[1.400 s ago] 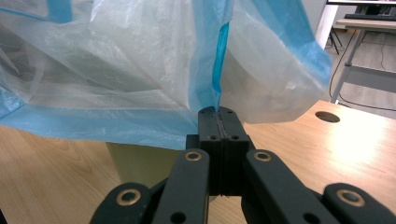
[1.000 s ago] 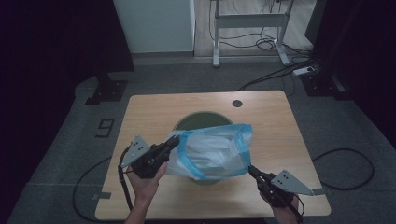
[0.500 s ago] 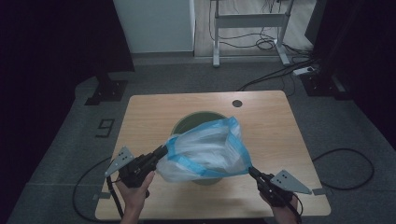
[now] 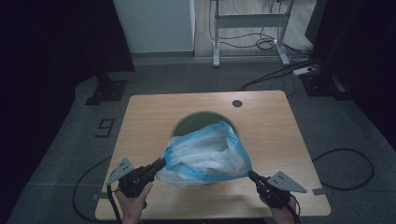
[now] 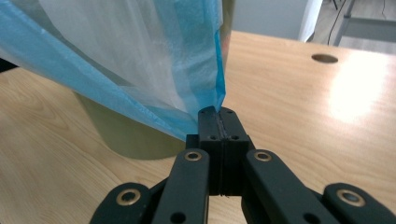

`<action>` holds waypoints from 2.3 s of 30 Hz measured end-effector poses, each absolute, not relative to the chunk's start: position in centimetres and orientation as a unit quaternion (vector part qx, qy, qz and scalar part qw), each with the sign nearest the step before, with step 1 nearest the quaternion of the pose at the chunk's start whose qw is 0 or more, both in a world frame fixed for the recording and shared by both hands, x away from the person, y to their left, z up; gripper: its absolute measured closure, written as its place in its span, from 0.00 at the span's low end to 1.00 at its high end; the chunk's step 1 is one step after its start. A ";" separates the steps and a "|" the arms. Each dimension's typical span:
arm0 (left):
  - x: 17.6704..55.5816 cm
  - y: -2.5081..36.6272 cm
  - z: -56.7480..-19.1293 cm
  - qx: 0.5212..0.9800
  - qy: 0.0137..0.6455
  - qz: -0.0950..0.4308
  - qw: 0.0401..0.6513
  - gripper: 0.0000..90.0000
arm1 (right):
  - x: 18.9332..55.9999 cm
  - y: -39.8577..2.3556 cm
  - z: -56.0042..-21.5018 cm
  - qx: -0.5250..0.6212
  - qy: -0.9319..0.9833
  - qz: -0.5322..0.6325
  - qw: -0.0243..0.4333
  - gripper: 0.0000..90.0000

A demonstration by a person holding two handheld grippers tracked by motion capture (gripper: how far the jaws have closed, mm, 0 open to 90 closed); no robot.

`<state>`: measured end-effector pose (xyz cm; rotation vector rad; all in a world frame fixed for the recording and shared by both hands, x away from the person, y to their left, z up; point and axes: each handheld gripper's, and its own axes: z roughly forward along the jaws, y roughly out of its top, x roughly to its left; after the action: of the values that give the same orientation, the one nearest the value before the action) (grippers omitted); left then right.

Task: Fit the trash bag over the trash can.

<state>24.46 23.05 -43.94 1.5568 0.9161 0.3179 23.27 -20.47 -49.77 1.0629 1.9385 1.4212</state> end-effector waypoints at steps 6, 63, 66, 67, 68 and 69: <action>24.9 23.0 -44.8 0.679 0.403 0.139 0.597 0.98 | 24.3 -20.6 -50.2 0.402 0.720 0.507 0.251 0.98; 28.7 19.2 -37.3 0.724 0.353 0.180 0.565 1.00 | 27.0 -17.8 -36.8 0.330 0.686 0.592 0.267 0.43; 28.7 19.2 -37.4 0.721 0.355 0.182 0.567 1.00 | 27.6 -17.1 -36.7 0.335 0.693 0.581 0.264 0.50; 28.6 19.3 -37.4 0.718 0.355 0.185 0.569 1.00 | 27.9 -16.8 -36.8 0.338 0.698 0.577 0.256 0.66; 28.6 19.3 -37.4 0.718 0.355 0.185 0.569 1.00 | 27.9 -16.8 -36.8 0.338 0.698 0.577 0.256 0.66; 28.5 19.5 -37.4 0.715 0.357 0.190 0.570 1.00 | 28.0 -16.7 -37.0 0.338 0.705 0.571 0.252 0.84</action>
<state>28.50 19.54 -37.44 1.6788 0.8372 0.4467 28.05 -16.73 -37.00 0.9184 1.9159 1.5520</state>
